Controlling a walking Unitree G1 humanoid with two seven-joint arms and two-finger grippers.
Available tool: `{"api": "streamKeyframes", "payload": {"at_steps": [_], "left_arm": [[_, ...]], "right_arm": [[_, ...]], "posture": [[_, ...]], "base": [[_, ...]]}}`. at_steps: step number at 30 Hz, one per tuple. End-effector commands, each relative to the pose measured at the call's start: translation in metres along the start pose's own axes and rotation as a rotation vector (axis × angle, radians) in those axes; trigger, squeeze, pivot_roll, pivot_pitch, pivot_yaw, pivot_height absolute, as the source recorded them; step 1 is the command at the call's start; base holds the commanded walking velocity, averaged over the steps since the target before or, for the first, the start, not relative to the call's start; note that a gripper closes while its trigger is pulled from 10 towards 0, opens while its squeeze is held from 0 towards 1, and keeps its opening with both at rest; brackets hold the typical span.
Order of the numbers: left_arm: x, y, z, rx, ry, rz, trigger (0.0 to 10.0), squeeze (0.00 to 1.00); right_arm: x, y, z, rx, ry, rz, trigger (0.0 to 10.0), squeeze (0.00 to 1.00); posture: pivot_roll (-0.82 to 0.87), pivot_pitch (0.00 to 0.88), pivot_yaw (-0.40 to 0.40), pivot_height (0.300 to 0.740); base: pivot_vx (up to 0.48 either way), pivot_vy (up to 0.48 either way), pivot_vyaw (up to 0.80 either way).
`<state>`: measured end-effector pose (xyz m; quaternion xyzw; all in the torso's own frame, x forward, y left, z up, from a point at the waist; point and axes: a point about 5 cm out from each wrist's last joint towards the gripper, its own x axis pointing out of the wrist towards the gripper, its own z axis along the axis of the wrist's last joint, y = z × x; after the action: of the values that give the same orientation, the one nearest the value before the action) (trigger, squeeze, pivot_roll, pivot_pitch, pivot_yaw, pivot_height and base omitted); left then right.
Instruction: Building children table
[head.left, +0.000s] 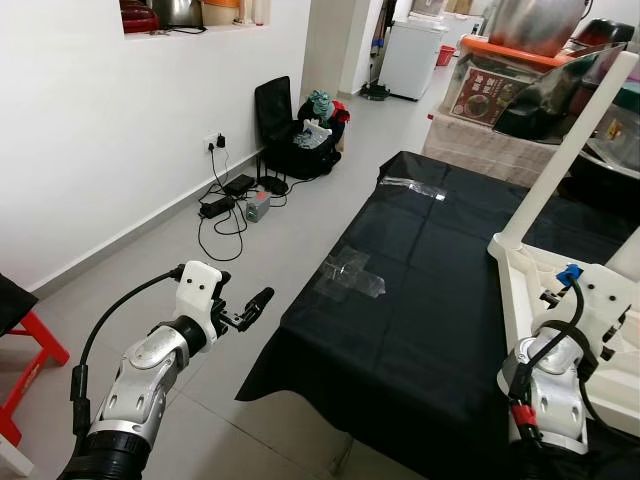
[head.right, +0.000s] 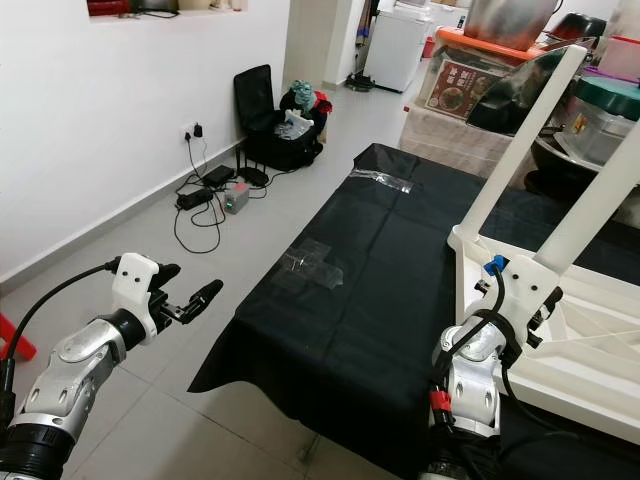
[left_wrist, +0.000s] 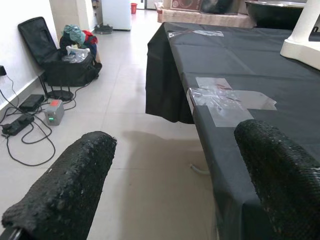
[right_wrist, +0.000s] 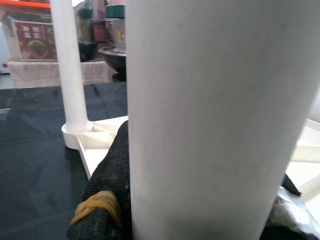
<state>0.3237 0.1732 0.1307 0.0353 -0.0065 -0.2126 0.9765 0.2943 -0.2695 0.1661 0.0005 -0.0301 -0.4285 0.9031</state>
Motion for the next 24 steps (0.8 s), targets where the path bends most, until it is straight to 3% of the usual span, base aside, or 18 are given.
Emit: {"api": "streamKeyframes", "payload": {"at_steps": [1, 3, 4, 5, 6, 7, 8, 9, 10, 12, 13, 19, 22, 23, 24], "left_arm": [[0.000, -0.004, -0.001, -0.014, 0.002, -0.014, 10.0, 0.00], [0.000, -0.004, -0.001, -0.014, 0.002, -0.014, 10.0, 0.00], [0.000, -0.004, -0.001, -0.014, 0.002, -0.015, 10.0, 0.00], [0.000, -0.004, -0.001, -0.014, 0.002, -0.015, 10.0, 0.00], [0.000, -0.005, -0.001, -0.013, 0.003, -0.019, 10.0, 0.00], [0.000, -0.005, -0.001, -0.013, 0.003, -0.019, 10.0, 0.00], [0.000, -0.005, 0.000, -0.012, 0.002, -0.022, 10.0, 0.00], [0.000, -0.005, 0.000, -0.012, 0.002, -0.022, 10.0, 0.00], [0.000, -0.005, 0.000, -0.012, 0.000, -0.022, 10.0, 0.00], [0.000, -0.005, 0.000, -0.012, 0.000, -0.022, 10.0, 0.00], [0.001, -0.004, 0.001, -0.011, -0.001, -0.021, 10.0, 0.00], [-0.003, -0.004, -0.001, -0.011, 0.004, -0.014, 10.0, 0.00], [-0.003, -0.003, -0.001, -0.010, 0.005, -0.014, 10.0, 0.00], [-0.003, -0.003, -0.001, -0.009, 0.005, -0.014, 10.0, 0.00], [-0.003, -0.003, -0.001, -0.009, 0.005, -0.014, 10.0, 0.00]], "right_arm": [[-0.008, 0.012, -0.020, -0.020, 0.081, 0.147, 10.0, 0.00], [-0.008, 0.012, -0.020, -0.020, 0.081, 0.147, 10.0, 0.00], [-0.016, 0.032, -0.012, 0.021, 0.038, 0.408, 10.0, 0.00], [-0.016, 0.032, -0.012, 0.021, 0.038, 0.408, 10.0, 0.00], [-0.021, 0.046, -0.007, 0.026, -0.002, 0.660, 10.0, 0.00], [-0.021, 0.046, -0.007, 0.026, -0.002, 0.660, 10.0, 0.00], [-0.022, 0.051, -0.003, 0.027, -0.031, 0.819, 10.0, 0.00], [-0.022, 0.051, -0.003, 0.027, -0.031, 0.819, 10.0, 0.00], [-0.021, 0.053, -0.001, 0.007, -0.048, 0.907, 10.0, 0.07], [-0.021, 0.053, -0.001, 0.007, -0.048, 0.907, 10.0, 0.07], [-0.017, 0.052, 0.001, -0.014, -0.055, 0.922, 10.0, 1.00], [-0.011, 0.056, 0.006, -0.020, -0.081, 0.930, 10.0, 1.00], [-0.020, 0.061, 0.008, 0.007, -0.085, 1.004, 10.0, 1.00], [-0.030, 0.065, 0.012, 0.040, -0.091, 1.119, 10.0, 1.00], [-0.030, 0.065, 0.012, 0.040, -0.091, 1.119, 10.0, 1.00]], "posture": [[0.05, 0.000, -0.121, 0.740], [0.05, 0.000, -0.121, 0.740], [0.05, 0.000, -0.118, 0.740], [0.05, 0.000, -0.118, 0.740], [0.05, 0.000, -0.119, 0.740], [0.05, 0.000, -0.119, 0.740], [0.06, 0.000, -0.124, 0.740], [0.06, 0.000, -0.124, 0.740], [0.06, 0.000, -0.127, 0.740], [0.06, 0.000, -0.127, 0.740], [0.06, 0.000, -0.127, 0.740], [0.07, 0.000, -0.130, 0.740], [0.07, 0.000, -0.129, 0.740], [0.07, 0.000, -0.127, 0.740], [0.07, 0.000, -0.127, 0.740]], "base": [[0.000, 0.000, 0.00], [0.000, 0.000, 0.00], [0.000, 0.000, 0.00], [0.000, 0.000, 0.00], [0.000, 0.000, 0.00], [0.000, 0.000, 0.00], [0.000, 0.000, 0.00], [0.000, 0.000, 0.00], [0.000, 0.000, 0.00], [0.000, 0.000, 0.00], [0.000, 0.000, 0.00], [0.000, 0.000, 0.00], [0.000, 0.000, 0.00], [0.000, 0.000, 0.00], [0.000, 0.000, 0.00]]}}
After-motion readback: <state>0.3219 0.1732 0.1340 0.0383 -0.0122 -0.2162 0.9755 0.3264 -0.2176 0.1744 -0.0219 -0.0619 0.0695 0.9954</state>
